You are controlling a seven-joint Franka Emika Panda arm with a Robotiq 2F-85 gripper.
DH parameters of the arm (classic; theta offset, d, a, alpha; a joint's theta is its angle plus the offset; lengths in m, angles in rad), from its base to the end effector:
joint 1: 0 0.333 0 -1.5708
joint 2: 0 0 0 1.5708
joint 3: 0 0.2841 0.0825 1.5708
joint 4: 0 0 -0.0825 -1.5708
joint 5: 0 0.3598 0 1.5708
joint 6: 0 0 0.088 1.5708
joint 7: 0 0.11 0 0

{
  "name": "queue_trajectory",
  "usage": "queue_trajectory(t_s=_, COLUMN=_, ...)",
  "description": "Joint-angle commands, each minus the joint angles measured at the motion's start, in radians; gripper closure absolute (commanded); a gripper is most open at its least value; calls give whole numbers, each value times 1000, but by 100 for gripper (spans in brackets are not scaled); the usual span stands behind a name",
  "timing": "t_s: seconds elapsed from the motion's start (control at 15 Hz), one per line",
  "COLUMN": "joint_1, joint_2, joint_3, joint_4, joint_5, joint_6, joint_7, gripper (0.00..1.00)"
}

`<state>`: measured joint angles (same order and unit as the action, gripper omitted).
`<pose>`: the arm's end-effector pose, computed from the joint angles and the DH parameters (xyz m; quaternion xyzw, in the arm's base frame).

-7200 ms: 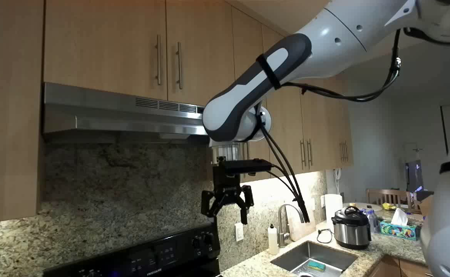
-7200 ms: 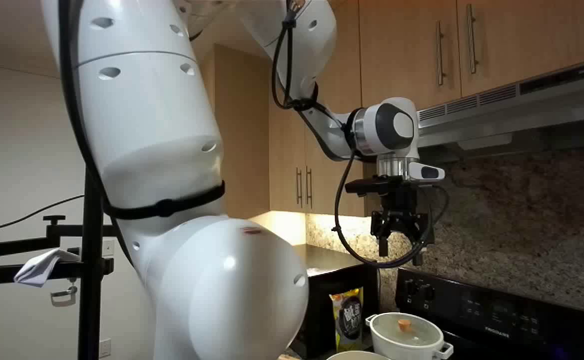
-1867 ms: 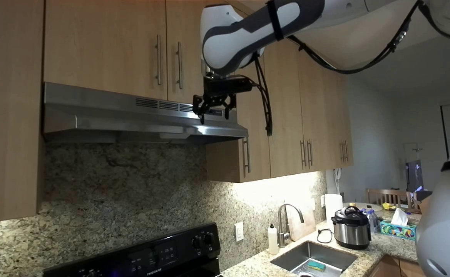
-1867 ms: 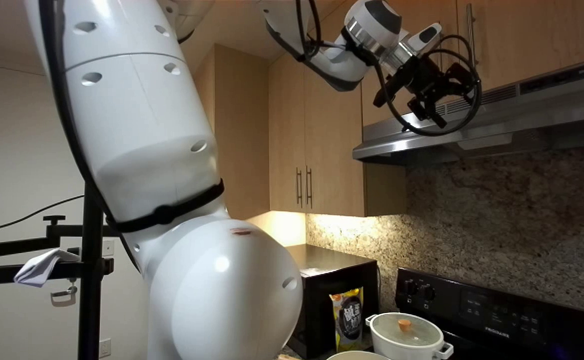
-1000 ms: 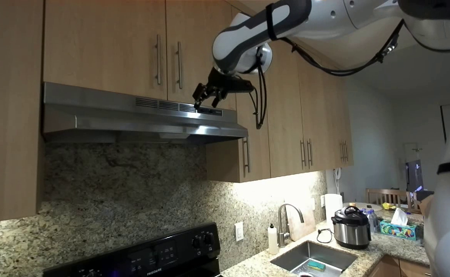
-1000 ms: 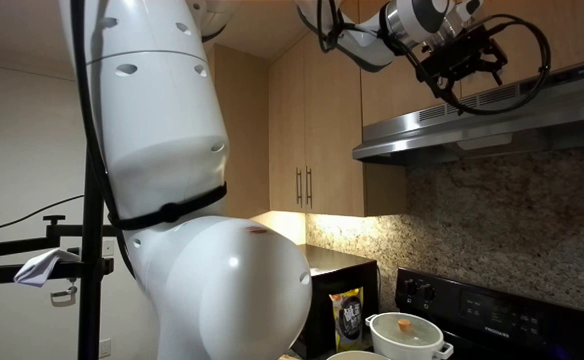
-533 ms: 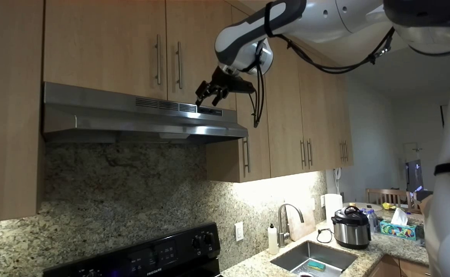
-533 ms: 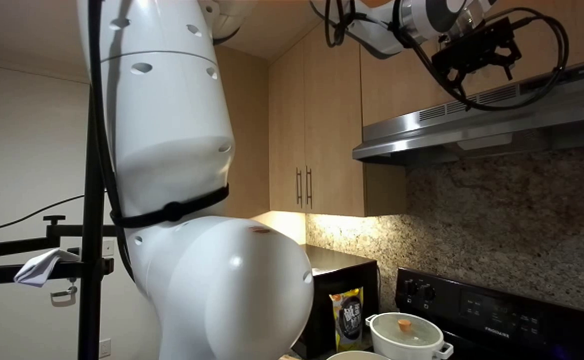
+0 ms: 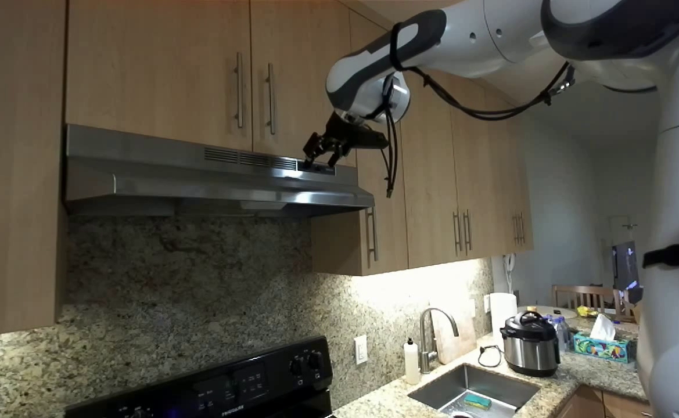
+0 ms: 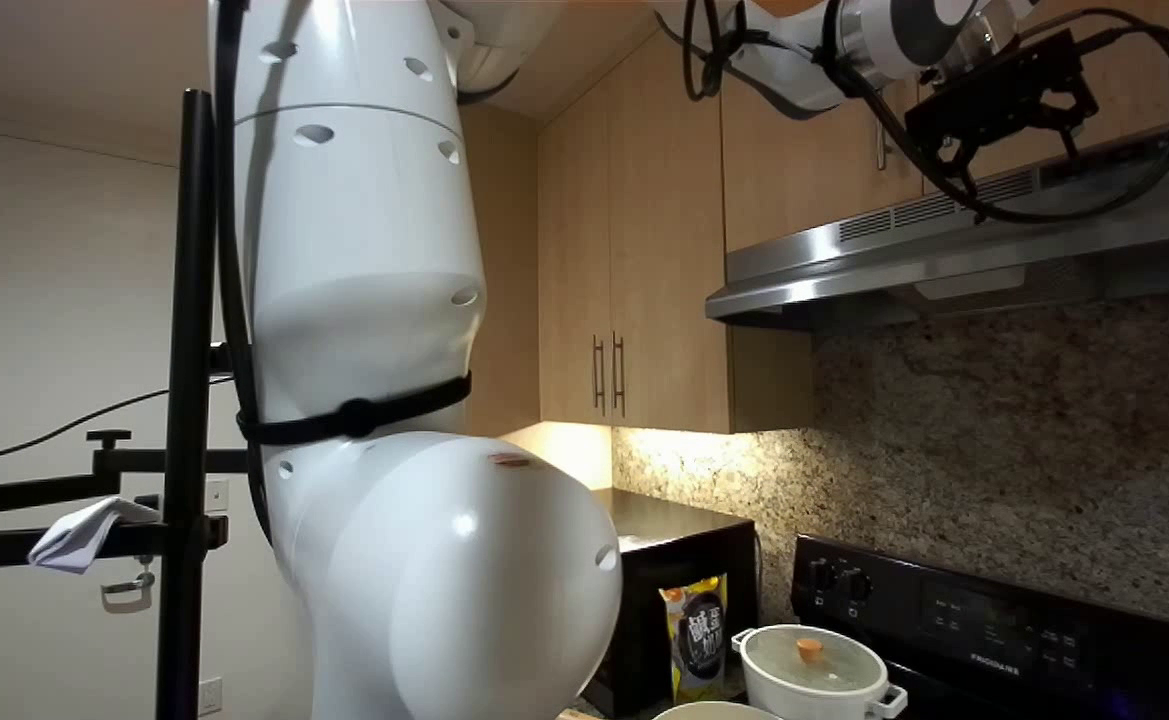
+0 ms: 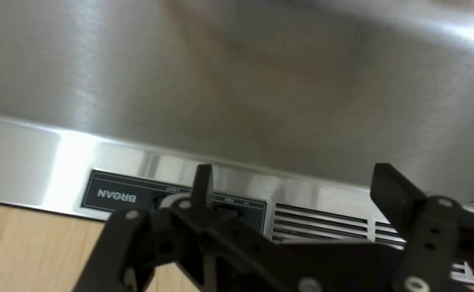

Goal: Turn on the light above the stove

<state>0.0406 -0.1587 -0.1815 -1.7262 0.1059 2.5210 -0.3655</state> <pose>0.5309 -0.0860 0.7167 0.8848 0.0699 0.4572 0.0561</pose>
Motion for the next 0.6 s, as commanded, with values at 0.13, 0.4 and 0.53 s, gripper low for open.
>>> queue_trajectory(t_s=0.13, joint_1=-43, joint_2=49, joint_3=22, joint_4=51, joint_5=-9, joint_6=-8, joint_7=-12, gripper=0)
queue_trajectory(t_s=0.4, joint_1=-46, joint_2=41, joint_3=30, joint_4=33, joint_5=4, joint_6=-4, joint_7=-2, gripper=0)
queue_trajectory(t_s=0.53, joint_1=-46, joint_2=41, joint_3=31, joint_4=33, joint_5=4, joint_6=-4, joint_7=-2, gripper=0)
